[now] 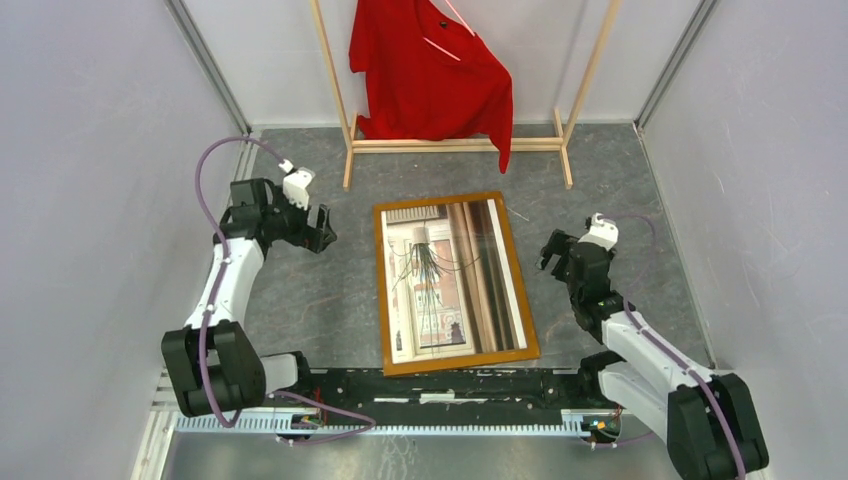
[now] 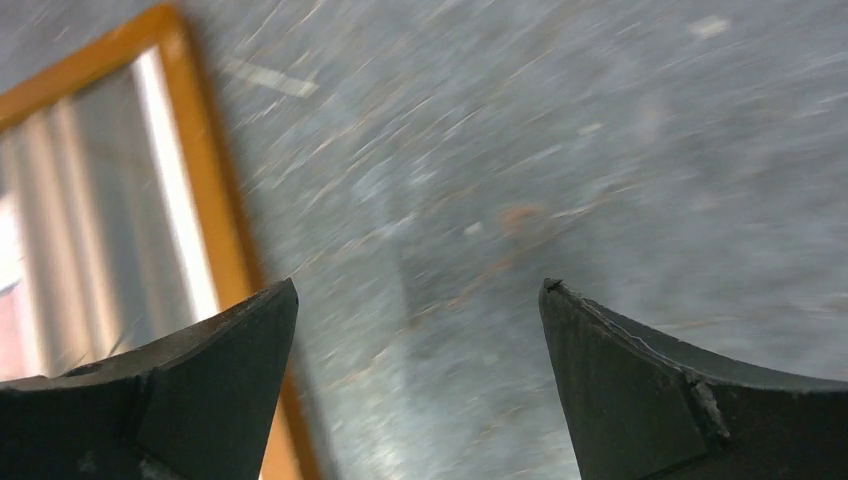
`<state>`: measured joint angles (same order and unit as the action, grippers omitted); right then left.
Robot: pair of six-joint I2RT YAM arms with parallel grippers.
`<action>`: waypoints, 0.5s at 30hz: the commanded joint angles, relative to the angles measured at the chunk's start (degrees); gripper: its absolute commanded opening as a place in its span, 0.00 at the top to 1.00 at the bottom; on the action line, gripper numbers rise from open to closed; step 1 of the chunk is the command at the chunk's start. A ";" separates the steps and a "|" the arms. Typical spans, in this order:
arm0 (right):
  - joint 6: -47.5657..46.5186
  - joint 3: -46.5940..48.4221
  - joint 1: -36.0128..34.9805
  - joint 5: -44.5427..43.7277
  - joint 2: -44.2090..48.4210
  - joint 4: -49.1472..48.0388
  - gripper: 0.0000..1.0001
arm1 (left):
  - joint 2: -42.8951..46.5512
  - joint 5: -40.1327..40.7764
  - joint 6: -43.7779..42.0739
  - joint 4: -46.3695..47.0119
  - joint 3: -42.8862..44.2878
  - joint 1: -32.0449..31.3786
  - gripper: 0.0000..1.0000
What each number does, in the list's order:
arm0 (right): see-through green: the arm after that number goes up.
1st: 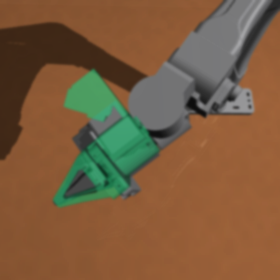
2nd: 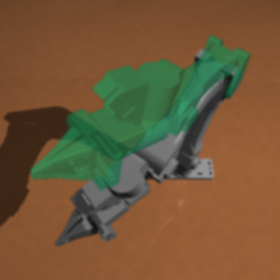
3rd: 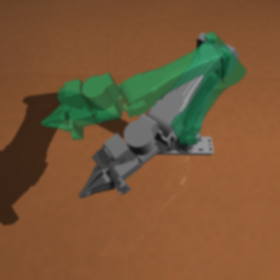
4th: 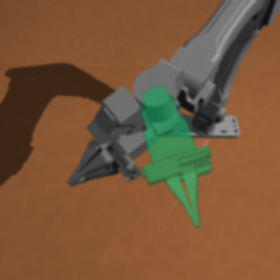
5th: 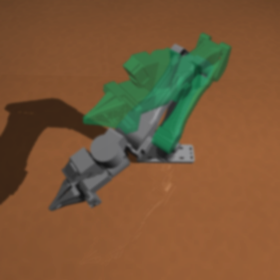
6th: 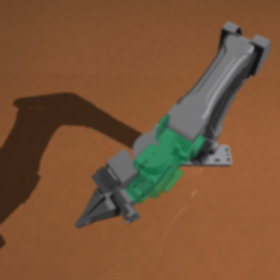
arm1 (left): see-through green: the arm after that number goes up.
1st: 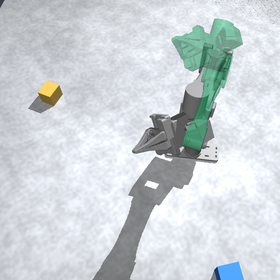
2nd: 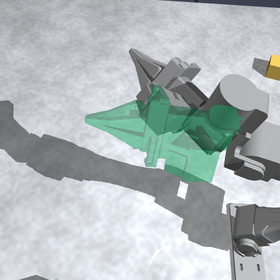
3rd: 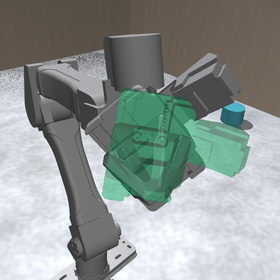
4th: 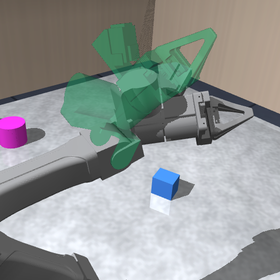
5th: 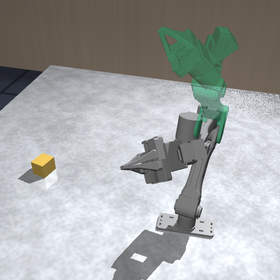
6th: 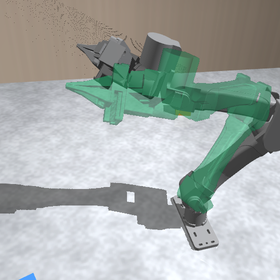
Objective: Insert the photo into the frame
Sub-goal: Reset both arms
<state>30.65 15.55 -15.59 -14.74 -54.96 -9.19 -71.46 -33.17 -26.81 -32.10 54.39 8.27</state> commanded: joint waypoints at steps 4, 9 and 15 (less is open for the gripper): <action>-16.36 1.00 0.52 -37.48 0.67 -3.94 0.02 | 0.59 5.45 15.56 34.22 -17.17 1.12 0.00; -18.11 -1.98 2.31 -43.76 -5.13 -11.94 0.02 | -2.44 6.11 21.62 60.03 -28.88 1.05 0.00; -22.53 -9.72 4.36 -43.49 -6.13 -26.45 0.02 | -5.24 9.42 24.34 83.97 -38.38 1.09 0.00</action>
<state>12.49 9.98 -12.29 -54.35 -60.71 -22.65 -75.92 -26.39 -7.22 25.85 20.05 9.28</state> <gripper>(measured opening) 0.979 0.997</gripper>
